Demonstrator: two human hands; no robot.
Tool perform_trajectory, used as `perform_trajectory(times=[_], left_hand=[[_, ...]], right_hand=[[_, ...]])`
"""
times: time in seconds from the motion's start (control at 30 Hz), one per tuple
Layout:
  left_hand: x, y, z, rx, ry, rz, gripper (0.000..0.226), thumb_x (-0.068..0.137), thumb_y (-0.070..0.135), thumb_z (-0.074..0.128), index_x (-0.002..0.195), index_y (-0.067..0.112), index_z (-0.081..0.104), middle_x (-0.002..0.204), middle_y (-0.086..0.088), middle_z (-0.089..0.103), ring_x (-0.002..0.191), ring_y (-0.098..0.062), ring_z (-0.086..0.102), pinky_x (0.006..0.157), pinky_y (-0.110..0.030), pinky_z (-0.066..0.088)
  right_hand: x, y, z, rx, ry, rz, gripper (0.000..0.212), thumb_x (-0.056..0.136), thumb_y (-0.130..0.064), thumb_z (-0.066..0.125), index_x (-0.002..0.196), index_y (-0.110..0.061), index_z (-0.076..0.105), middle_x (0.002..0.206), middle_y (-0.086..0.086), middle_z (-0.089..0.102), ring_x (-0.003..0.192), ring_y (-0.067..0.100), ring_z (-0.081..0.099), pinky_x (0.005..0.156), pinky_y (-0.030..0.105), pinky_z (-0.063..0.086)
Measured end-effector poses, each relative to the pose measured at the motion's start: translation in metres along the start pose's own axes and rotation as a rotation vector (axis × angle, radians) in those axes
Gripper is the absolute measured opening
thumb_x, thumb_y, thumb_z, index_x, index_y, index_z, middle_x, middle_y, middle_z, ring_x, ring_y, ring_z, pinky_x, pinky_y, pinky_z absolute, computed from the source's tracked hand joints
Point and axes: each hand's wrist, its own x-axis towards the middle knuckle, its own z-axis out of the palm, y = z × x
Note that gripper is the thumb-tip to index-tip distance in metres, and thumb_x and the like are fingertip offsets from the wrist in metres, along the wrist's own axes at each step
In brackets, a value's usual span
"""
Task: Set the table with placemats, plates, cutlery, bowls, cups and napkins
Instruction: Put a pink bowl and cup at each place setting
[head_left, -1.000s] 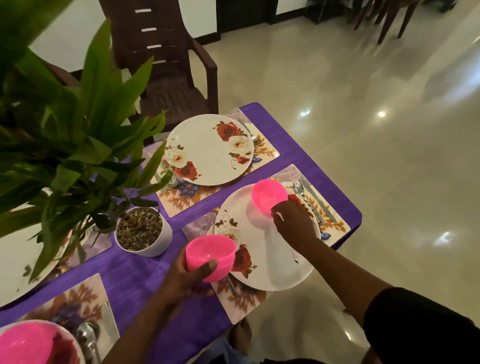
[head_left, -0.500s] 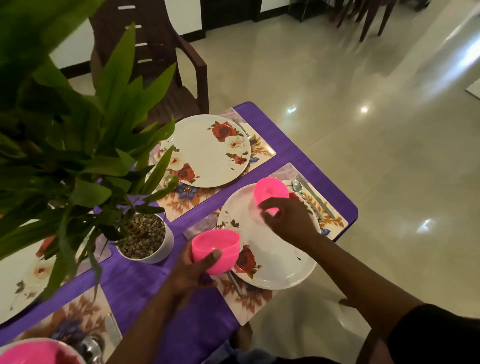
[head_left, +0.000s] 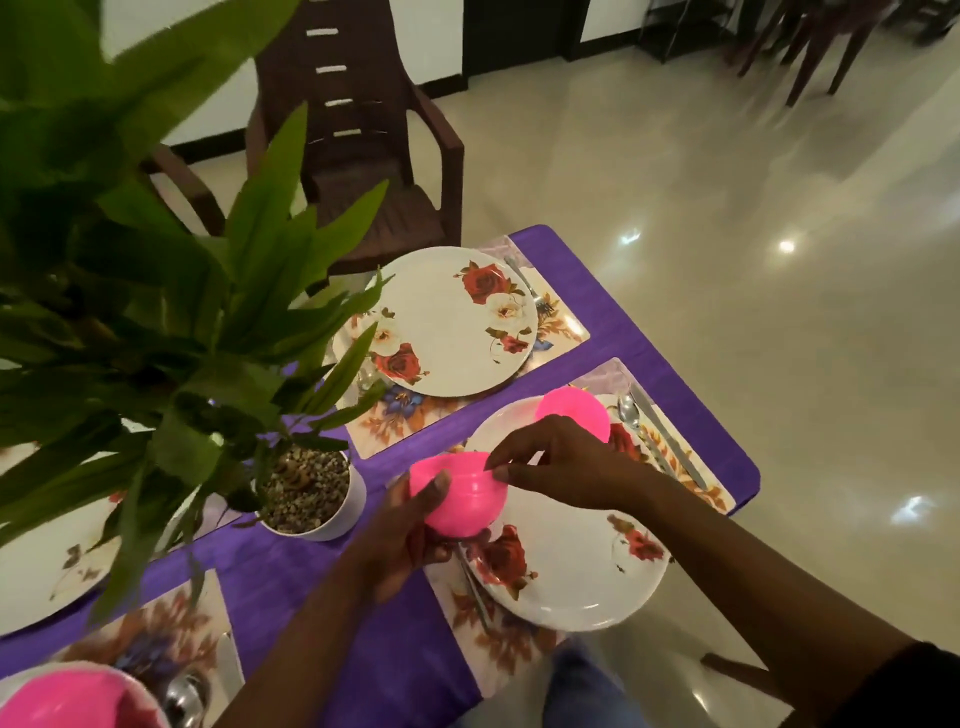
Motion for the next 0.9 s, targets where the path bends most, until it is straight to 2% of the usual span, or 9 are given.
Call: perform_trajectory(times=[0.13, 0.2, 0.27, 0.37, 0.53, 0.6, 0.7, 0.8, 0.9], left_hand=[[0.01, 0.013, 0.013, -0.003, 0.111, 0.065, 0.097, 0.068, 0.056, 0.091, 0.145, 0.018, 0.049, 0.127, -0.029, 0.067, 0.1, -0.048, 0.071, 0.05, -0.028, 0.054], [0.02, 0.017, 0.023, 0.005, 0.174, 0.116, 0.099, 0.064, 0.057, 0.093, 0.143, 0.016, 0.051, 0.125, -0.028, 0.068, 0.095, -0.041, 0.071, 0.049, -0.028, 0.052], [0.03, 0.016, 0.034, -0.044, 0.232, 0.158, 0.088, 0.07, 0.05, 0.09, 0.142, 0.015, 0.052, 0.126, -0.026, 0.068, 0.089, -0.036, 0.073, 0.048, -0.027, 0.052], [0.045, 0.015, 0.056, -0.15, 0.351, 0.233, 0.087, 0.066, 0.04, 0.093, 0.141, 0.022, 0.054, 0.133, -0.017, 0.067, 0.1, -0.049, 0.071, 0.048, -0.03, 0.056], [0.072, 0.0, 0.081, -0.239, 0.574, 0.371, 0.079, 0.069, 0.009, 0.085, 0.14, 0.032, 0.058, 0.134, -0.016, 0.064, 0.109, -0.041, 0.067, 0.062, -0.04, 0.061], [0.081, -0.007, 0.087, -0.278, 0.628, 0.409, 0.07, 0.071, 0.009, 0.082, 0.134, 0.033, 0.063, 0.134, -0.018, 0.065, 0.108, -0.037, 0.069, 0.07, -0.047, 0.062], [0.091, -0.01, 0.093, -0.383, 0.734, 0.398, 0.051, 0.071, 0.016, 0.076, 0.118, 0.036, 0.073, 0.132, -0.021, 0.062, 0.107, -0.041, 0.068, 0.065, -0.047, 0.061], [0.096, -0.007, 0.092, -0.443, 0.825, 0.407, 0.042, 0.076, 0.02, 0.067, 0.112, 0.042, 0.074, 0.133, -0.014, 0.056, 0.115, -0.048, 0.06, 0.067, -0.053, 0.061], [0.095, -0.002, 0.083, -0.44, 0.897, 0.441, 0.038, 0.093, 0.014, 0.06, 0.114, 0.042, 0.074, 0.135, -0.014, 0.055, 0.119, -0.05, 0.058, 0.07, -0.059, 0.061]], right_hand=[[0.02, 0.011, -0.017, 0.068, 0.024, -0.072, 0.013, 0.095, -0.02, 0.072, 0.105, -0.017, 0.08, 0.097, -0.009, 0.077, 0.088, 0.008, 0.07, 0.072, 0.015, 0.054], [0.033, 0.016, -0.036, 0.168, 0.031, -0.083, 0.013, 0.096, -0.014, 0.071, 0.104, -0.007, 0.079, 0.091, 0.003, 0.077, 0.082, 0.021, 0.072, 0.072, 0.029, 0.059], [0.045, 0.023, -0.056, 0.266, 0.016, -0.092, 0.013, 0.097, -0.009, 0.068, 0.103, 0.0, 0.077, 0.089, 0.016, 0.075, 0.078, 0.027, 0.07, 0.073, 0.036, 0.059], [0.071, 0.03, -0.085, 0.286, 0.037, -0.149, 0.009, 0.096, -0.005, 0.069, 0.097, 0.0, 0.077, 0.085, 0.015, 0.074, 0.075, 0.019, 0.067, 0.073, 0.033, 0.057], [0.127, 0.038, -0.104, 0.086, 0.148, -0.241, 0.008, 0.09, -0.012, 0.077, 0.097, -0.008, 0.08, 0.091, 0.002, 0.078, 0.082, 0.015, 0.072, 0.081, 0.037, 0.058], [0.149, 0.037, -0.099, -0.063, 0.182, -0.343, 0.011, 0.089, -0.014, 0.077, 0.097, -0.009, 0.08, 0.093, 0.004, 0.078, 0.084, 0.02, 0.072, 0.082, 0.039, 0.057], [0.178, 0.039, -0.085, -0.205, 0.206, -0.452, 0.012, 0.086, -0.013, 0.078, 0.096, -0.007, 0.081, 0.092, 0.008, 0.078, 0.083, 0.027, 0.07, 0.082, 0.032, 0.051], [0.2, 0.047, -0.068, -0.249, 0.162, -0.437, 0.015, 0.088, -0.016, 0.076, 0.101, -0.008, 0.081, 0.104, 0.007, 0.077, 0.097, 0.027, 0.068, 0.091, 0.03, 0.045], [0.215, 0.054, -0.051, -0.306, 0.114, -0.445, 0.016, 0.089, -0.014, 0.074, 0.102, -0.006, 0.079, 0.107, 0.01, 0.075, 0.106, 0.03, 0.066, 0.099, 0.035, 0.042]])
